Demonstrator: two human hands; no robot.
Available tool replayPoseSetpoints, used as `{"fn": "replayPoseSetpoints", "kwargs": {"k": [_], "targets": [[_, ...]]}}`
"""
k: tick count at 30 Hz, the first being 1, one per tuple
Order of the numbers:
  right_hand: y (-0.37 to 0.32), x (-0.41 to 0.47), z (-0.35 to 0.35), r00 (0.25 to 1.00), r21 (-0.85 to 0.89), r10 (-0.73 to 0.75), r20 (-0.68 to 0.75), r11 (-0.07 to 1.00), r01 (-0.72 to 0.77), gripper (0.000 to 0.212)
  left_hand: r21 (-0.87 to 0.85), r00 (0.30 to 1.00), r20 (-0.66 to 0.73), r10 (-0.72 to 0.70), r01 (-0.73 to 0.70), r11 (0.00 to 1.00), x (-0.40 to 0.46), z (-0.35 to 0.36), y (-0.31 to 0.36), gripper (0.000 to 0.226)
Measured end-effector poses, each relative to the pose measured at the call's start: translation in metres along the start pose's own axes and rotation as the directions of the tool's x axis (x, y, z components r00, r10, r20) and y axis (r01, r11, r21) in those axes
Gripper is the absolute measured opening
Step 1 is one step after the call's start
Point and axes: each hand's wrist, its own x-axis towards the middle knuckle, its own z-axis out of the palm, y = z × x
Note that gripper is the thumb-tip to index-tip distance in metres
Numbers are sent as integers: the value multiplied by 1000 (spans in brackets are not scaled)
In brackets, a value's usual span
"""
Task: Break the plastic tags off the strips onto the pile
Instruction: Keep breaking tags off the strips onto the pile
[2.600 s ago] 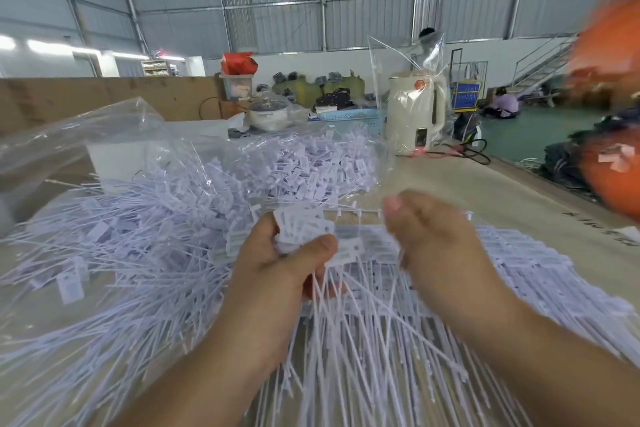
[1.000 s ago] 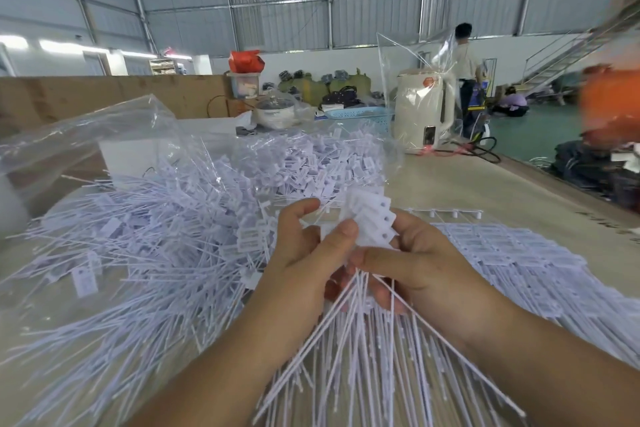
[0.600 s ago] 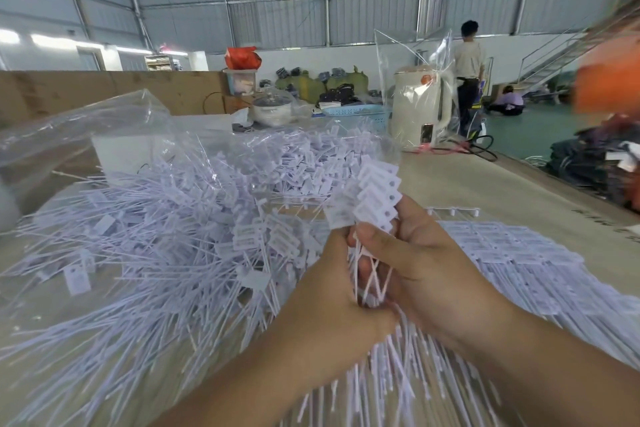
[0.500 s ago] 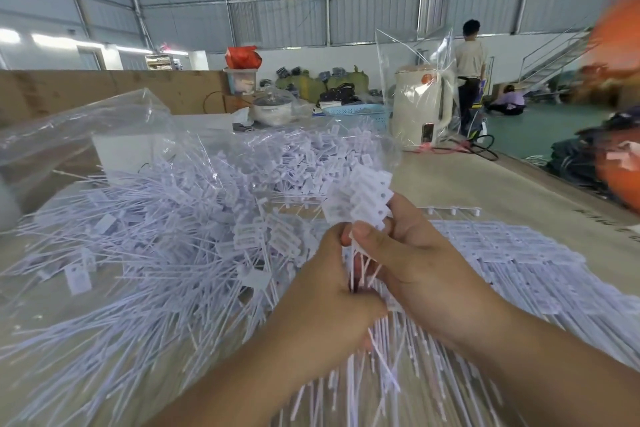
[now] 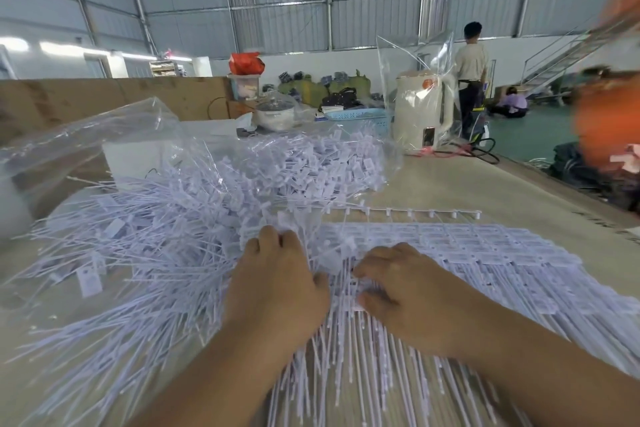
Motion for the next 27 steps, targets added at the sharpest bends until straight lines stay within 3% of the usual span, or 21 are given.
{"fn": "replayPoseSetpoints", "kwargs": {"k": [5, 8, 11, 14, 21, 27], "targets": [[1, 6, 12, 998, -17, 5, -66, 1000, -7, 58, 133, 994, -107, 37, -22, 991, 0, 6, 5, 87], [1, 8, 17, 999, -19, 13, -39, 1000, -13, 58, 72, 960, -94, 263, -257, 964, 1, 10, 8, 92], [2, 9, 16, 997, -19, -9, -76, 1000, 7, 49, -6, 861, 54, 505, -506, 863, 3, 15, 7, 72], [3, 10, 11, 993, -22, 41, -107, 999, -44, 50, -37, 890, 52, 454, -452, 891, 10, 18, -2, 52], [4, 12, 3, 982, -192, 77, -175, 975, -111, 38, 72, 956, 9, 294, -294, 953, 16, 24, -10, 51], [4, 8, -4, 970, -221, 78, -229, 967, -130, 30, 16, 988, -66, 141, -141, 990, 21, 18, -16, 50]]}}
